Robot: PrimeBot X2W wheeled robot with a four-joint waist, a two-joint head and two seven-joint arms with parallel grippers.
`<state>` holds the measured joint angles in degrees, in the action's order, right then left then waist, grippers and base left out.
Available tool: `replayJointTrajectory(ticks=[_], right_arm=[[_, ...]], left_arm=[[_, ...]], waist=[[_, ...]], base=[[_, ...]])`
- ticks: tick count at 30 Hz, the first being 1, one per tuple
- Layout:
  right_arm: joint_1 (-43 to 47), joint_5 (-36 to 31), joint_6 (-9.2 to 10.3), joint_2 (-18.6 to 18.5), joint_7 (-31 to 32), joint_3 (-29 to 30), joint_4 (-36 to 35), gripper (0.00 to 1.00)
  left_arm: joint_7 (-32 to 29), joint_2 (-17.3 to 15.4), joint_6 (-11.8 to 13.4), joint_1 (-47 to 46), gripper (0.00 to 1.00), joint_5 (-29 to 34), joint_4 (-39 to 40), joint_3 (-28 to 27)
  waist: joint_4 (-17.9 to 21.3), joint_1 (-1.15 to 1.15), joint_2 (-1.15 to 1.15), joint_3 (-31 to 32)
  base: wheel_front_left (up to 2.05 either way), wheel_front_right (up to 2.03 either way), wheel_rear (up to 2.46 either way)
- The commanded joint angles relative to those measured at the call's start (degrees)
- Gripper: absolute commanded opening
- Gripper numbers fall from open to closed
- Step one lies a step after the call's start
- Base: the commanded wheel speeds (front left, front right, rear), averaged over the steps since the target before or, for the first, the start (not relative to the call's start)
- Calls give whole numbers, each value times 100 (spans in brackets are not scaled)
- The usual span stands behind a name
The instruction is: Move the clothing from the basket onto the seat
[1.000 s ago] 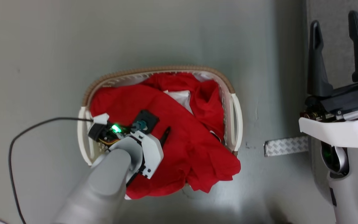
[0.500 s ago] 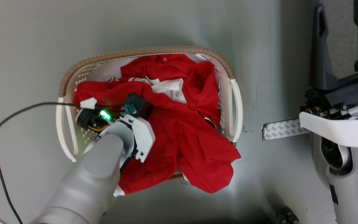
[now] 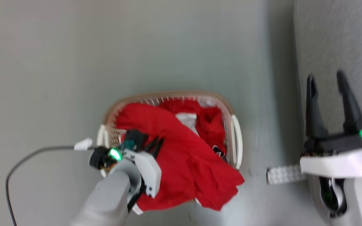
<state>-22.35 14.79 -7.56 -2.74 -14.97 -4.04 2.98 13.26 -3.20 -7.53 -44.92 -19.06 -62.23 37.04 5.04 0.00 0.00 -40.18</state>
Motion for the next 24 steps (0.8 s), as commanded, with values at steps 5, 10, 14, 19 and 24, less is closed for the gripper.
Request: replayJointTrajectory(ticks=[5,10,14,19,24], right_arm=[[566,72,14,-10,-15,42,181,100],[1077,-12,14,-10,-15,157,341,100],[1449,-117,14,-10,-15,232,428,100],[1868,-160,14,-10,-15,283,558,100],[2208,-202,14,-10,-15,310,680,100]], left_arm=[[104,-43,12,511,0,-229,210,-32],[146,-39,41,904,0,-384,555,-71],[154,-56,226,1142,0,-452,984,-108],[95,-150,427,1463,0,-566,1640,-193],[-148,-300,607,1757,0,-647,2484,-246]], waist=[[-314,0,0,1602],[-462,0,0,2419],[-573,0,0,2911],[-674,0,0,3458],[-746,0,0,3935]], base=[[0,0,0],[0,0,0],[0,0,0],[0,0,0],[0,0,0]])
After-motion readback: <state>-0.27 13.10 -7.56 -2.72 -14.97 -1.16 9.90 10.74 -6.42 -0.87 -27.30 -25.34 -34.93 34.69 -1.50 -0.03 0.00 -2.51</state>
